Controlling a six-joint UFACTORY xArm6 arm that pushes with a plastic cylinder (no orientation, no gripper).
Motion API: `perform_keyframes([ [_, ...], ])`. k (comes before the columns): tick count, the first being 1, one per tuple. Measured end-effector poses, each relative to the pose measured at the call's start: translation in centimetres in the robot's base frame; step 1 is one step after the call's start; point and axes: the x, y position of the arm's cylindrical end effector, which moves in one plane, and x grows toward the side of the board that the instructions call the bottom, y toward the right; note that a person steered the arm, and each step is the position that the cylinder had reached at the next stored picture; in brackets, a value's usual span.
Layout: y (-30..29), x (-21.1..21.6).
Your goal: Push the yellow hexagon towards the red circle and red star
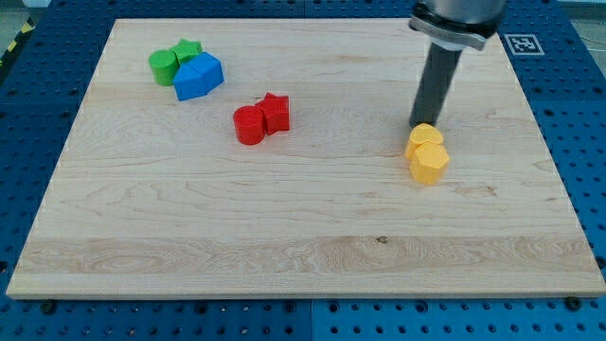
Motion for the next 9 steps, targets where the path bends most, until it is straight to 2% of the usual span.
perform_keyframes([
  [2,4.5,3.4],
  [4,5.1,6.9],
  [9,-13.0,6.2],
])
